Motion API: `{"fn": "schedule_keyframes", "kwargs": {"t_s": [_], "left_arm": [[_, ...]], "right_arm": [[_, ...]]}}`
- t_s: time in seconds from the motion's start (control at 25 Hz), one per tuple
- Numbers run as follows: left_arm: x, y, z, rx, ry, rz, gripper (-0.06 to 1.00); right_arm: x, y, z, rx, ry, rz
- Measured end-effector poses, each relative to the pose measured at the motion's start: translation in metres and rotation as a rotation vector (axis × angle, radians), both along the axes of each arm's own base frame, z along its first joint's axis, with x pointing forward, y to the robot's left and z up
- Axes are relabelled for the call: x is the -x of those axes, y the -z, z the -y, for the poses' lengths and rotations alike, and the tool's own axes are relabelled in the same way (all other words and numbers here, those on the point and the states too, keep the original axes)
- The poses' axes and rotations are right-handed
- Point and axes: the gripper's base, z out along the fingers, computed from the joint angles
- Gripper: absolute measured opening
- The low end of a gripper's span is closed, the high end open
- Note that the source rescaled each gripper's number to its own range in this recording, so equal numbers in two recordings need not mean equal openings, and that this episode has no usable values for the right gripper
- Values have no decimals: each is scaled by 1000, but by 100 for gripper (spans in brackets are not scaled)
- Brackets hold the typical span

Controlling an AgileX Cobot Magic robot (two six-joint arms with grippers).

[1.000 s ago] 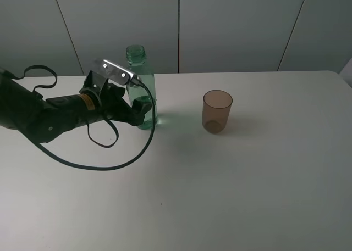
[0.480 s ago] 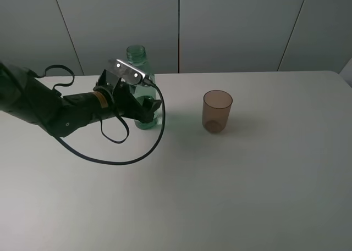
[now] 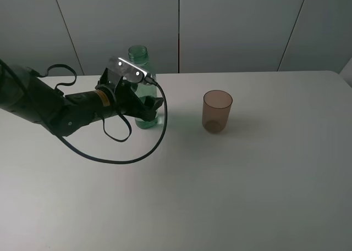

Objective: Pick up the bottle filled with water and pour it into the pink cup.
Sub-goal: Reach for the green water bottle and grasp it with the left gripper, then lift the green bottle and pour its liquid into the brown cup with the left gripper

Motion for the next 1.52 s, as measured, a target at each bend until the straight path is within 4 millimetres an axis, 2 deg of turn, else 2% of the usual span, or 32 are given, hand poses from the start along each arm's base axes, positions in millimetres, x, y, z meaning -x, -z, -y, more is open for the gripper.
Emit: {"fn": "schedule_keyframes", "kwargs": {"t_s": [0.92, 0.96, 1.0, 1.04, 1.08, 1.12, 1.52], "left_arm": [[-2, -1, -1, 20, -34, 1, 100], [-2, -1, -1, 20, -34, 1, 97], [-2, -1, -1, 21, -34, 1, 81], [-2, -1, -2, 21, -36, 0, 49], [-2, -1, -2, 23, -40, -1, 0], [-2, -1, -2, 23, -40, -1, 3], [-2, -3, -2, 37, -86, -31, 2]], "right_arm": [[0, 0, 0, 0, 0, 0], [0, 0, 0, 0, 0, 0], [0, 0, 0, 0, 0, 0], [0, 0, 0, 0, 0, 0], [0, 0, 0, 0, 0, 0], [0, 0, 0, 0, 0, 0], [0, 0, 0, 0, 0, 0]]}}
